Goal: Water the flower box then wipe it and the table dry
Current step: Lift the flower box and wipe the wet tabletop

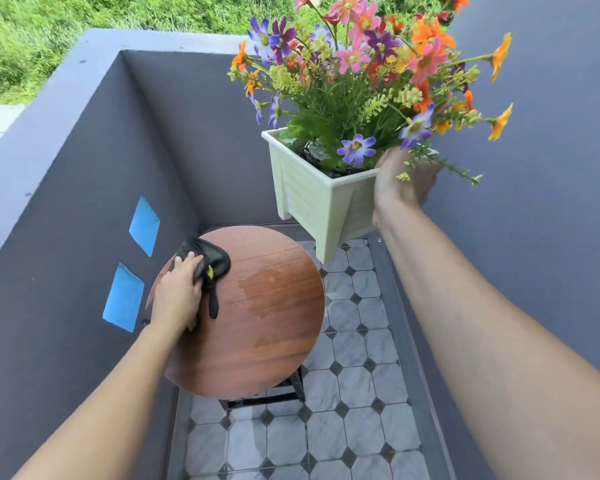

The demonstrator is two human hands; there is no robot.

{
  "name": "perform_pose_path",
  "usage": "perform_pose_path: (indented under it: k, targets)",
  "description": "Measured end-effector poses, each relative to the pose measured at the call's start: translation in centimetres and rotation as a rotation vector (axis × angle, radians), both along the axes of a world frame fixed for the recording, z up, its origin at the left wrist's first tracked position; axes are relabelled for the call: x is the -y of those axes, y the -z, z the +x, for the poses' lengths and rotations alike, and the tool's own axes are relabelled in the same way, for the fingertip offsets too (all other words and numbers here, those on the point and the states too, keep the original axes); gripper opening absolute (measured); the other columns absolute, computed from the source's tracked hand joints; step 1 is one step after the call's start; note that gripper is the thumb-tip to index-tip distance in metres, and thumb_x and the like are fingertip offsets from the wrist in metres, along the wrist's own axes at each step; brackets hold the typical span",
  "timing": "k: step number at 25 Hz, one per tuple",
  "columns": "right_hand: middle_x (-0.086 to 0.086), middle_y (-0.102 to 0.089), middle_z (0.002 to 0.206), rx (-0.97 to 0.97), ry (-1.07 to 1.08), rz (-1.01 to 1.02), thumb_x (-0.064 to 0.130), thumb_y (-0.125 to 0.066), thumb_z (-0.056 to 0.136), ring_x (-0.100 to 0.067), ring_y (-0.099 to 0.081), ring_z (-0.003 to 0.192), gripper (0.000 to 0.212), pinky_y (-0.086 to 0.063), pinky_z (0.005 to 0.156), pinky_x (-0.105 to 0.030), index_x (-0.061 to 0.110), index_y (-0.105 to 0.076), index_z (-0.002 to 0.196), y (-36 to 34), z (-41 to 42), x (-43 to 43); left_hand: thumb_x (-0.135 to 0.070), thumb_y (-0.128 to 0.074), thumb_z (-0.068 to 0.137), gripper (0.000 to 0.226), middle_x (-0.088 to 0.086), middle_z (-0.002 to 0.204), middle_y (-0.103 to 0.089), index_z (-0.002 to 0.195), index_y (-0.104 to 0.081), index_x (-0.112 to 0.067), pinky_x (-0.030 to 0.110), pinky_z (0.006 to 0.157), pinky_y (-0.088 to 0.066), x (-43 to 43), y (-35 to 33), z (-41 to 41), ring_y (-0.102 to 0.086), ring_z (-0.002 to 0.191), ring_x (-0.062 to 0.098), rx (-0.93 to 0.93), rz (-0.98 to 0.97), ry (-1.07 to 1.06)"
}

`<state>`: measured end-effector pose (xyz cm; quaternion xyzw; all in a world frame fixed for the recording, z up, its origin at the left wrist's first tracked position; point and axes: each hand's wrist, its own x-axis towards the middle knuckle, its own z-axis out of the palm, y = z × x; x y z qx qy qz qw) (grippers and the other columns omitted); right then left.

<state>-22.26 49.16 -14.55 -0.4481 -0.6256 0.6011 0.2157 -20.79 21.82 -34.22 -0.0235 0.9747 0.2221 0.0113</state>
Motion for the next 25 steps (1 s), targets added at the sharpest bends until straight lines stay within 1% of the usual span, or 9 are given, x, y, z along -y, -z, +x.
perform_pose_path:
  k: [2, 5, 10, 12, 15, 17, 20, 23, 25]
  targets:
    - [-0.008, -0.055, 0.126, -0.004, -0.001, 0.008, 0.018, -0.049, 0.073, -0.033, -0.053, 0.116, 0.05, -0.048, 0.096, -0.049, 0.008, -0.048, 0.122, 0.3, -0.2, -0.1, -0.004, -0.051, 0.088, 0.042, 0.019, 0.139, -0.047, 0.129, -0.052, -0.01, 0.048, 0.092, -0.041, -2.9, 0.0, -3.0, -0.047, 0.12, 0.043, 0.019, -0.004, 0.042]
    - [-0.01, -0.055, 0.124, -0.025, -0.004, 0.01, 0.023, -0.046, 0.067, -0.034, -0.054, 0.116, 0.042, -0.048, 0.093, -0.049, 0.013, -0.047, 0.108, 0.9, -0.7, -0.7, -0.011, -0.048, 0.092, 0.043, 0.003, 0.152, -0.035, 0.134, -0.048, -0.019, 0.047, 0.1, -0.036, -7.9, 0.0, -4.5, -0.034, 0.136, 0.033, 0.044, -0.019, 0.206]
    - [-0.011, -0.053, 0.13, -0.045, -0.007, 0.007, 0.027, -0.04, 0.059, -0.032, -0.051, 0.122, 0.016, -0.046, 0.095, -0.048, 0.024, -0.028, 0.07, 0.6, -0.9, -1.4, -0.016, -0.044, 0.097, 0.042, -0.009, 0.152, -0.034, 0.138, -0.044, -0.023, 0.038, 0.112, -0.028, -13.4, -0.6, -0.1, -0.022, 0.143, 0.018, 0.079, -0.041, 0.8]
    - [-0.012, -0.053, 0.129, -0.04, -0.009, 0.015, 0.027, -0.041, 0.06, -0.033, -0.052, 0.121, 0.017, -0.047, 0.093, -0.049, 0.026, -0.025, 0.067, 0.5, -0.7, -1.4, -0.022, -0.04, 0.1, 0.039, -0.007, 0.151, -0.036, 0.139, -0.044, -0.021, 0.032, 0.112, -0.026, -13.1, -0.9, 3.0, -0.023, 0.143, 0.017, 0.078, -0.056, 0.944]
    - [-0.011, -0.054, 0.129, -0.04, -0.019, 0.024, 0.027, -0.043, 0.064, -0.034, -0.052, 0.12, 0.015, -0.048, 0.089, -0.047, 0.022, -0.034, 0.075, 0.3, -0.3, -1.0, -0.031, -0.027, 0.101, 0.041, -0.005, 0.14, -0.051, 0.129, -0.056, -0.022, 0.033, 0.104, -0.041, -9.5, -1.0, 7.9, -0.04, 0.135, 0.017, 0.002, -0.069, 1.107]
    - [-0.009, -0.054, 0.129, -0.023, -0.029, 0.009, 0.027, -0.044, 0.066, -0.033, -0.053, 0.119, 0.027, -0.049, 0.093, -0.048, 0.018, -0.038, 0.091, 0.1, 0.0, -0.5, -0.033, -0.015, 0.102, 0.049, -0.009, 0.132, -0.059, 0.121, -0.061, -0.026, 0.028, 0.105, -0.038, -6.1, -0.1, 10.3, -0.05, 0.127, 0.013, -0.048, -0.122, 1.133]
    - [-0.008, -0.054, 0.129, -0.004, -0.037, 0.006, 0.027, -0.046, 0.068, -0.033, -0.052, 0.12, 0.032, -0.047, 0.099, -0.05, 0.016, -0.039, 0.098, 0.3, 0.2, 0.5, -0.029, -0.015, 0.102, 0.045, -0.014, 0.133, -0.056, 0.124, -0.055, -0.029, 0.023, 0.112, -0.023, -1.2, 0.5, 13.1, -0.043, 0.13, 0.008, -0.032, -0.108, 1.087]
    - [-0.009, -0.054, 0.114, 0.004, -0.053, 0.012, 0.022, -0.049, 0.079, -0.034, -0.052, 0.119, 0.013, -0.045, 0.101, -0.049, 0.013, -0.04, 0.077, 0.6, 0.6, 1.9, -0.024, -0.014, 0.103, 0.048, -0.011, 0.132, -0.057, 0.124, -0.057, -0.025, 0.024, 0.113, -0.021, 2.9, 0.3, 14.6, -0.039, 0.132, 0.009, -0.05, -0.121, 0.981]
    - [-0.005, -0.048, 0.093, 0.006, -0.098, 0.023, 0.022, -0.047, 0.077, -0.035, -0.053, 0.114, 0.02, -0.046, 0.099, -0.048, 0.018, -0.031, 0.066, 0.6, 1.2, 3.4, -0.014, -0.017, 0.103, 0.047, -0.008, 0.13, -0.058, 0.122, -0.059, -0.021, 0.022, 0.113, -0.021, 5.6, 0.3, 15.3, -0.04, 0.131, 0.011, -0.075, -0.1, 0.894]
